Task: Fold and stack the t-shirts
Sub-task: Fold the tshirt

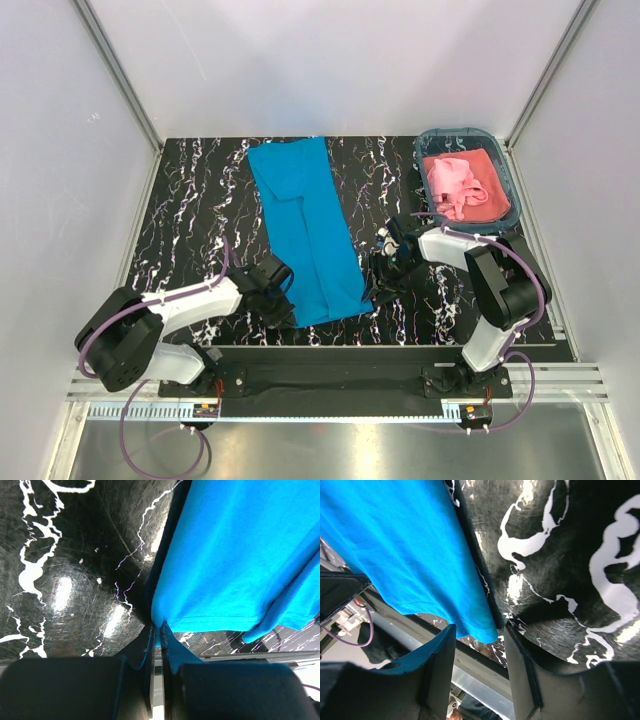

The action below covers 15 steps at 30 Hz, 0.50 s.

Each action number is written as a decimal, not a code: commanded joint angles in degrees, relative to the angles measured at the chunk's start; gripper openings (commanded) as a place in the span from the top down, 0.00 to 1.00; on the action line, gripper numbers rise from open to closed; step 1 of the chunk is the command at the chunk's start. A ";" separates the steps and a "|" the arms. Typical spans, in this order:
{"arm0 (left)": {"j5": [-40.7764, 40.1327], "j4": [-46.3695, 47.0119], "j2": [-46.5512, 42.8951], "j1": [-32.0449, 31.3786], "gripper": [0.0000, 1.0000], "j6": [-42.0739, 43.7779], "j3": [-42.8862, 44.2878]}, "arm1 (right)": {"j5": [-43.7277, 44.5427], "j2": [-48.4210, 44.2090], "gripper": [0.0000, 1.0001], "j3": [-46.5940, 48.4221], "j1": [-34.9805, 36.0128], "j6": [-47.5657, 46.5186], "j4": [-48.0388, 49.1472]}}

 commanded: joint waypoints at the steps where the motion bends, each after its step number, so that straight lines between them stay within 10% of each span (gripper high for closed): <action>1: -4.18 -2.63 0.06 0.11 0.94 1.56 -2.20 | 2.04 1.64 0.50 -1.80 -0.17 -0.12 2.06; 11: -4.27 -2.63 -0.29 0.11 0.96 1.74 -2.12 | 5.30 2.95 0.64 -2.94 -0.08 0.32 3.55; 15: -5.32 -3.86 -1.17 0.11 0.97 2.00 -1.68 | 5.38 2.26 0.93 -3.56 0.27 1.19 4.25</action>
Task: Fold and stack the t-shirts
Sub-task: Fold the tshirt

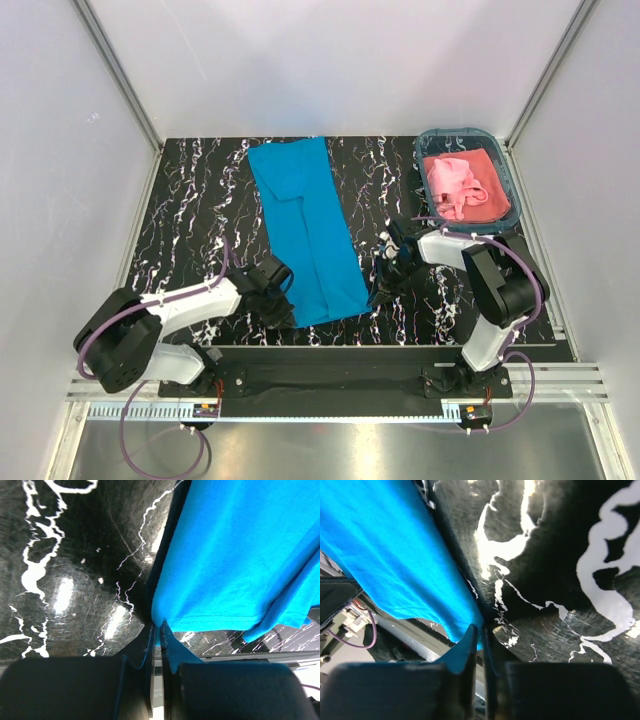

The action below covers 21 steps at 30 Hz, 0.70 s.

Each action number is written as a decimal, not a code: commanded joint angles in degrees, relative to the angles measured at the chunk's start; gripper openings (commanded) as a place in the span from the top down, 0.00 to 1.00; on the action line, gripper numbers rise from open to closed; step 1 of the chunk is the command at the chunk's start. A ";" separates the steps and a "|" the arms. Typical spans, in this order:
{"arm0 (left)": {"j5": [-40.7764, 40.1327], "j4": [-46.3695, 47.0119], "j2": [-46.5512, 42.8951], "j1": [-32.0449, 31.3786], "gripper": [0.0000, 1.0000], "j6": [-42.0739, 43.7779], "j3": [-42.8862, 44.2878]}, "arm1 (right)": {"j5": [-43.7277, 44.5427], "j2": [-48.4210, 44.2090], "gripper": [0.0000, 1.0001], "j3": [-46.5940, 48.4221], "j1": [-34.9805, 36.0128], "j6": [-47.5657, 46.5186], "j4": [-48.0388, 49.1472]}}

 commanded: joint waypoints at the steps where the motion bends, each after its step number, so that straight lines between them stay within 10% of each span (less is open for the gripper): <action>1: -4.97 -4.79 -0.92 0.11 0.99 1.76 -1.35 | 5.82 0.62 0.98 -2.53 0.43 0.06 2.68; 21: -6.20 -20.17 -18.85 -9.64 1.00 -4.21 -1.10 | 9.07 -26.97 1.00 -9.75 13.52 15.35 -4.07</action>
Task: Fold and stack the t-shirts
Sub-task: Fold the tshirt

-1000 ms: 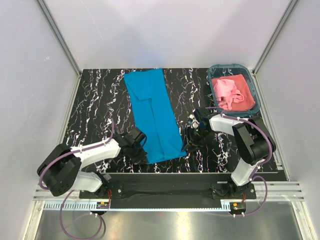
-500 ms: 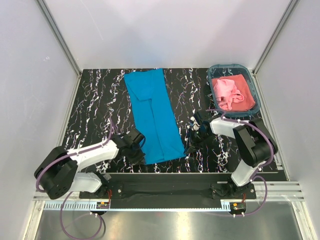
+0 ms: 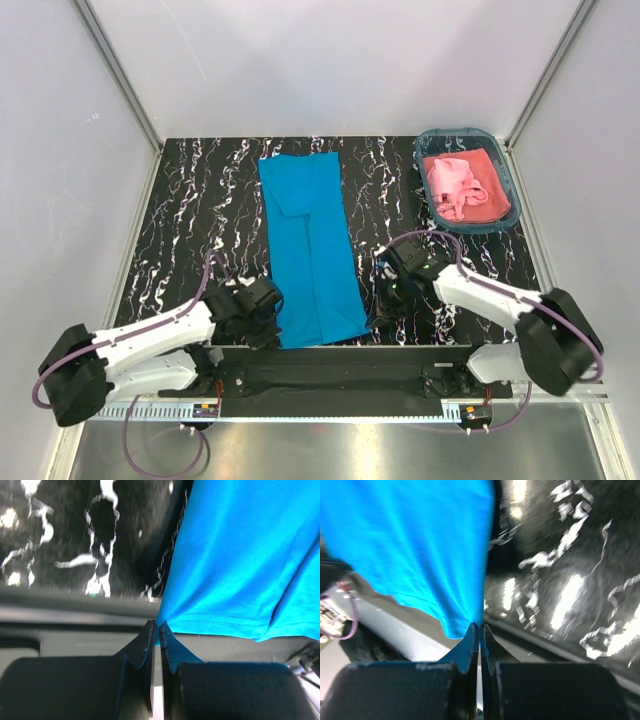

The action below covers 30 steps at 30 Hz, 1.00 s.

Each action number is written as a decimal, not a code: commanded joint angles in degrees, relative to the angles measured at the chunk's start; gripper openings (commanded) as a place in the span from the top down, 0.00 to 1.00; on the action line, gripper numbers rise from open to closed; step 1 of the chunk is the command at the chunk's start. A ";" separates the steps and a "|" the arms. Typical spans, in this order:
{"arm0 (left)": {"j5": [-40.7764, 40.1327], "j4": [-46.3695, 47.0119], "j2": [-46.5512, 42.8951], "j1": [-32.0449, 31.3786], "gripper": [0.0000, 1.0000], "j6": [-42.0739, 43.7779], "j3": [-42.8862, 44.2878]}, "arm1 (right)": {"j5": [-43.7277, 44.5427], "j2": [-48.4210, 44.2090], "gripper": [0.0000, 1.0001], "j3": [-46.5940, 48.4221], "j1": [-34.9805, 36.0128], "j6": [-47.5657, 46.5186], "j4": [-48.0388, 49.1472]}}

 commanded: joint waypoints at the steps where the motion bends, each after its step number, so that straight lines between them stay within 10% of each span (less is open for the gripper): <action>1: -2.42 -6.65 -3.79 -0.79 1.00 -1.92 3.06 | 2.25 -5.78 1.00 3.60 0.28 2.81 -5.26; 15: -5.24 -10.71 19.11 24.32 1.00 28.99 32.94 | 3.57 19.75 1.00 39.00 -7.80 -8.17 -12.21; 30: -2.87 -11.58 45.15 31.90 1.00 38.07 57.03 | -1.96 42.54 1.00 61.54 -13.26 -13.45 -15.64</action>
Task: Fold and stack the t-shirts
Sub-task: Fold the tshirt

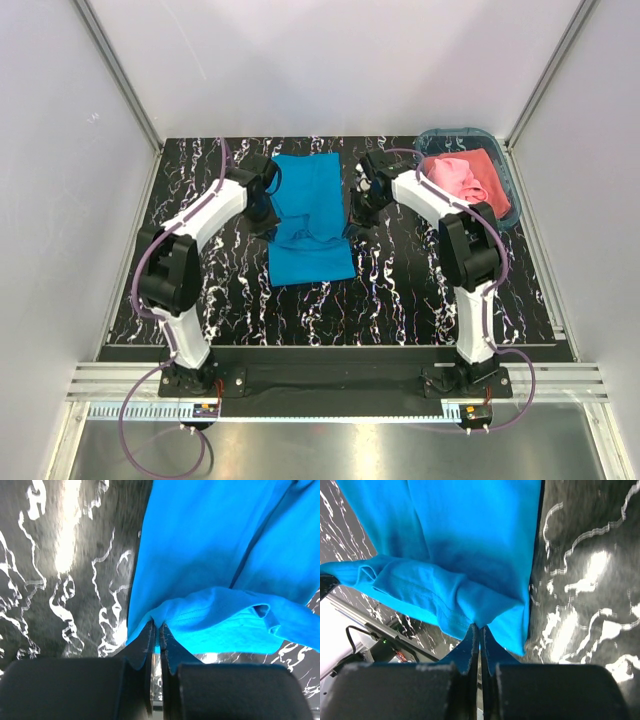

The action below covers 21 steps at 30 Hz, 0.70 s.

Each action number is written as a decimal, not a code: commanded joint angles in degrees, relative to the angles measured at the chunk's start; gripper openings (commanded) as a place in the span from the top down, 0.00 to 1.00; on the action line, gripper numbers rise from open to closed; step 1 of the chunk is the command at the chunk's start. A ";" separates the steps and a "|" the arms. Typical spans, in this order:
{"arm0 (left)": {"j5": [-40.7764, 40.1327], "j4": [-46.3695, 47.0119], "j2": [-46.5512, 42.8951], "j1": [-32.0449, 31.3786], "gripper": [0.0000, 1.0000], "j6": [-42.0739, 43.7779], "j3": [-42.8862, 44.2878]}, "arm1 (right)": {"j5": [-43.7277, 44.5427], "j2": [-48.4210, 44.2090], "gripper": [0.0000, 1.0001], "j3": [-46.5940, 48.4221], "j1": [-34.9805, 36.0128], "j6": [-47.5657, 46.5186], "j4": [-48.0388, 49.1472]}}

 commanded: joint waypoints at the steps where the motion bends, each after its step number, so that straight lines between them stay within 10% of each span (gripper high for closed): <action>1: 1.00 -0.37 1.65 0.91 1.00 2.51 3.46 | -2.75 2.44 1.00 5.24 -0.91 -1.96 -1.26; 21: 3.54 0.07 10.62 3.10 1.00 4.00 11.63 | -5.39 10.18 1.00 14.11 -3.81 -2.13 -3.19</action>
